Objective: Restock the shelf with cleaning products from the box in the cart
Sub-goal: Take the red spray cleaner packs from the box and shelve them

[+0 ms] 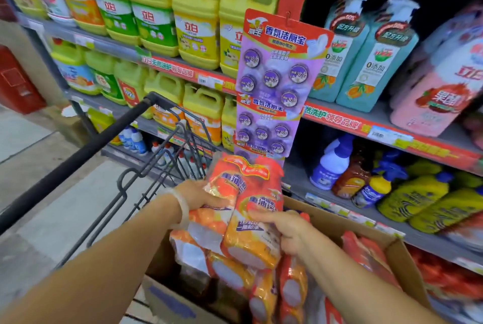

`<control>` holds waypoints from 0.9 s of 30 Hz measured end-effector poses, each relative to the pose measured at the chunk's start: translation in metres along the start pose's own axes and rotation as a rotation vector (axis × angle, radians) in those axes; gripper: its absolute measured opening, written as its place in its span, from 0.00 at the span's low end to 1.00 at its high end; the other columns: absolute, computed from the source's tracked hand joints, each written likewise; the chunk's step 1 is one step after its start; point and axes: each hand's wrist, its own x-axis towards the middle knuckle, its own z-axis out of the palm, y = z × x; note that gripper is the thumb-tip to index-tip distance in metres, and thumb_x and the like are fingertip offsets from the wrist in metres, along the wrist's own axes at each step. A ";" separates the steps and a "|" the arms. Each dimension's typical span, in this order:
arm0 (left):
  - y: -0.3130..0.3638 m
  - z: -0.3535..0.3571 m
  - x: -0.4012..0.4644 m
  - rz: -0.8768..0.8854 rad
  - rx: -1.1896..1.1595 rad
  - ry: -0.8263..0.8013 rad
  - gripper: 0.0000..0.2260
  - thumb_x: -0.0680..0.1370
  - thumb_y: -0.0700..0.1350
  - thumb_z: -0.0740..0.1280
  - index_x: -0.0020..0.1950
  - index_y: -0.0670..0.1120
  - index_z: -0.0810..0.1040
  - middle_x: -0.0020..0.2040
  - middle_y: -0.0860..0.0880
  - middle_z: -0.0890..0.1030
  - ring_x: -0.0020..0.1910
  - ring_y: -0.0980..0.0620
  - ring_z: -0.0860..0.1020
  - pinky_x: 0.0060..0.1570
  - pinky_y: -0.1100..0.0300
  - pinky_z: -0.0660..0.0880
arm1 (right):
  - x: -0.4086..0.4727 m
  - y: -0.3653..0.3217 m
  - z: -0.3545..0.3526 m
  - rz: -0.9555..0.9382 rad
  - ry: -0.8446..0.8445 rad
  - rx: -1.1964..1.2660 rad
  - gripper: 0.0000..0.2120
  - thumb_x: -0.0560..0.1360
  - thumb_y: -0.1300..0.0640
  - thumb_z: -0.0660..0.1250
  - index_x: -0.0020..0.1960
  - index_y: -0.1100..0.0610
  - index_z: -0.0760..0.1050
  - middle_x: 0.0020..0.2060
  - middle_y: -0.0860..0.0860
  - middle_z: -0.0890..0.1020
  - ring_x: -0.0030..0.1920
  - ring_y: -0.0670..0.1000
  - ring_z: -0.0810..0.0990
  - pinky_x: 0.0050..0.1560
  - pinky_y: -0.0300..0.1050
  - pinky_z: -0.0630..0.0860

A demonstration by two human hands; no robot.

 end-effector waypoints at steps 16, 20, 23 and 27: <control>0.095 0.112 -0.117 0.364 -0.349 0.004 0.35 0.45 0.46 0.82 0.49 0.32 0.82 0.45 0.38 0.80 0.43 0.47 0.73 0.32 0.61 0.64 | -0.203 -0.012 -0.101 -0.834 0.292 -0.219 0.38 0.56 0.74 0.79 0.57 0.53 0.64 0.45 0.46 0.78 0.43 0.44 0.78 0.41 0.33 0.78; 0.134 0.187 -0.170 0.467 -0.351 -0.068 0.13 0.62 0.38 0.78 0.44 0.35 0.83 0.40 0.41 0.83 0.42 0.48 0.79 0.27 0.65 0.67 | -0.280 0.011 -0.164 -0.893 0.387 -0.195 0.39 0.59 0.72 0.78 0.61 0.54 0.63 0.45 0.46 0.78 0.43 0.43 0.79 0.40 0.34 0.78; 0.161 0.251 -0.212 0.568 -0.336 -0.149 0.06 0.67 0.34 0.74 0.43 0.37 0.83 0.33 0.48 0.84 0.34 0.53 0.80 0.26 0.67 0.70 | -0.338 0.035 -0.217 -0.910 0.480 -0.149 0.37 0.60 0.69 0.79 0.61 0.53 0.64 0.47 0.48 0.80 0.44 0.45 0.81 0.36 0.32 0.78; 0.191 0.340 -0.263 0.679 -0.317 -0.265 0.13 0.67 0.35 0.75 0.50 0.35 0.82 0.40 0.44 0.83 0.38 0.49 0.80 0.33 0.61 0.68 | -0.417 0.075 -0.285 -0.943 0.646 -0.118 0.35 0.60 0.67 0.80 0.62 0.55 0.68 0.46 0.52 0.83 0.44 0.52 0.83 0.39 0.45 0.81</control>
